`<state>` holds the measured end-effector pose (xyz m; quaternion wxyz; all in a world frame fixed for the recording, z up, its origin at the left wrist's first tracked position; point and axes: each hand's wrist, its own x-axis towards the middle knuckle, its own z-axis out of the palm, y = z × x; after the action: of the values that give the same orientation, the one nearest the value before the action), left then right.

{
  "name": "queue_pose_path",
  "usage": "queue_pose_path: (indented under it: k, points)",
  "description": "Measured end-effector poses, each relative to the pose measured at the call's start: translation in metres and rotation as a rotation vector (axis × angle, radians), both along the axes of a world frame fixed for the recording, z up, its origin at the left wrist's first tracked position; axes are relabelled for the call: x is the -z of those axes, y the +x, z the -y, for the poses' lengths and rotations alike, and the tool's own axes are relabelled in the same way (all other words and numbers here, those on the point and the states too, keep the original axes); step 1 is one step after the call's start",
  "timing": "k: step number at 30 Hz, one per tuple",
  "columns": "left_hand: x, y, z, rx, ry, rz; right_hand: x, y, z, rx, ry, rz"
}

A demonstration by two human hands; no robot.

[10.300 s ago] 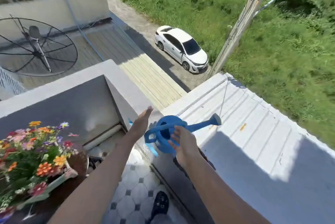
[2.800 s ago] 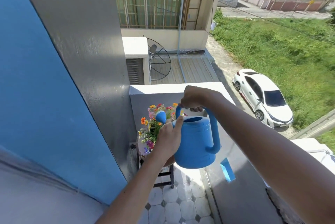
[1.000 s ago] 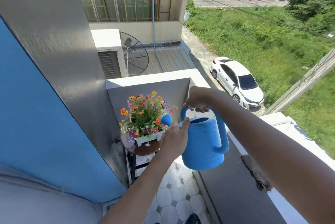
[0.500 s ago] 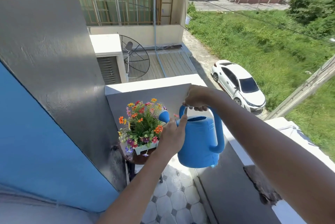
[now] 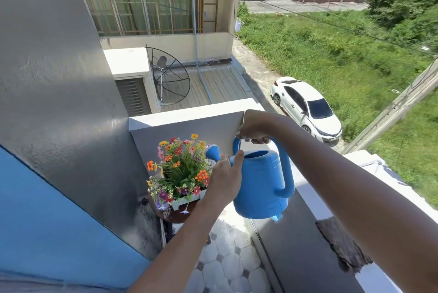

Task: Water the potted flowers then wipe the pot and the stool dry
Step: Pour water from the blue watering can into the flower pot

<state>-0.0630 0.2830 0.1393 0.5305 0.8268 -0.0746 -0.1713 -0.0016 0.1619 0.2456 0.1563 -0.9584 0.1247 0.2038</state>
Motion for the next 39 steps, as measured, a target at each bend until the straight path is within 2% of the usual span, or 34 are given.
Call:
queue_pose_path:
  k: [8, 19, 32, 39]
  points:
    - [0.001, 0.013, -0.029, -0.099, 0.001, 0.046, -0.005, 0.016, -0.036, -0.074, -0.017, 0.063]
    - [-0.001, 0.008, -0.069, -0.187, 0.047, 0.043, -0.004, 0.018, -0.082, -0.168, -0.008, 0.010]
    - [0.004, -0.037, -0.089, -0.198, 0.107, 0.049, 0.007, -0.017, -0.101, -0.178, 0.011, 0.021]
    - [0.016, -0.061, -0.101, -0.191, 0.133, -0.022, 0.021, -0.035, -0.118, -0.192, -0.003, -0.031]
